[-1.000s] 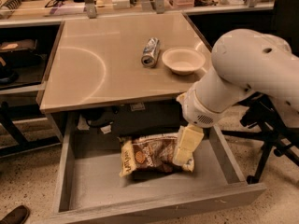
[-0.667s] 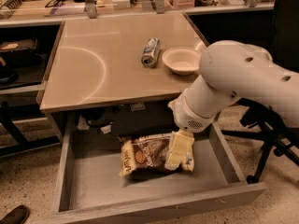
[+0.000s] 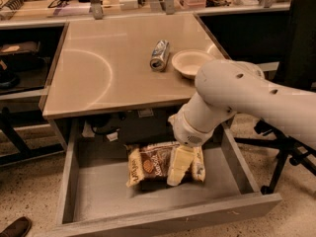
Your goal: Pick brown chip bag from top drawer and place on counter
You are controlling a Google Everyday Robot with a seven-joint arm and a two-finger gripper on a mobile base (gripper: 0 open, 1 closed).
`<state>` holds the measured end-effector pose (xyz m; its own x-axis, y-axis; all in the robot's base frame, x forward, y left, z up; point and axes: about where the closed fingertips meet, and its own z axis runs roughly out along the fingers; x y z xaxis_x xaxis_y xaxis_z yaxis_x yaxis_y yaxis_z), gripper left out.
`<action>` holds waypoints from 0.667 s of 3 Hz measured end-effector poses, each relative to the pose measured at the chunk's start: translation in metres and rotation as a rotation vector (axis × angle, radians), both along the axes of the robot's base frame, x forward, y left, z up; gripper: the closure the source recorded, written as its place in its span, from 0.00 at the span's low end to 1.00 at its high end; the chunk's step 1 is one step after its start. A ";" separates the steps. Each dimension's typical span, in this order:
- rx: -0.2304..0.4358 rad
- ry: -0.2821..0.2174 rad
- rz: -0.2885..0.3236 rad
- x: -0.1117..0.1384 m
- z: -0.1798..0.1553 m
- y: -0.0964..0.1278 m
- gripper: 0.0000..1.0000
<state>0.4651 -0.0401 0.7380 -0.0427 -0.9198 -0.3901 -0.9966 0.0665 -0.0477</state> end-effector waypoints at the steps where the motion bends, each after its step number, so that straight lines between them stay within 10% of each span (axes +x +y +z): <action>1: -0.004 0.005 0.030 0.005 -0.019 0.007 0.00; 2: 0.001 0.008 0.043 0.009 -0.036 0.010 0.00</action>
Offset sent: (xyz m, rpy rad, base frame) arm 0.0171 0.0130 -0.0595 0.0098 0.0134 0.0563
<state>0.4745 -0.0303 0.7016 -0.0064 -0.9205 -0.3907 -0.9989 0.0239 -0.0400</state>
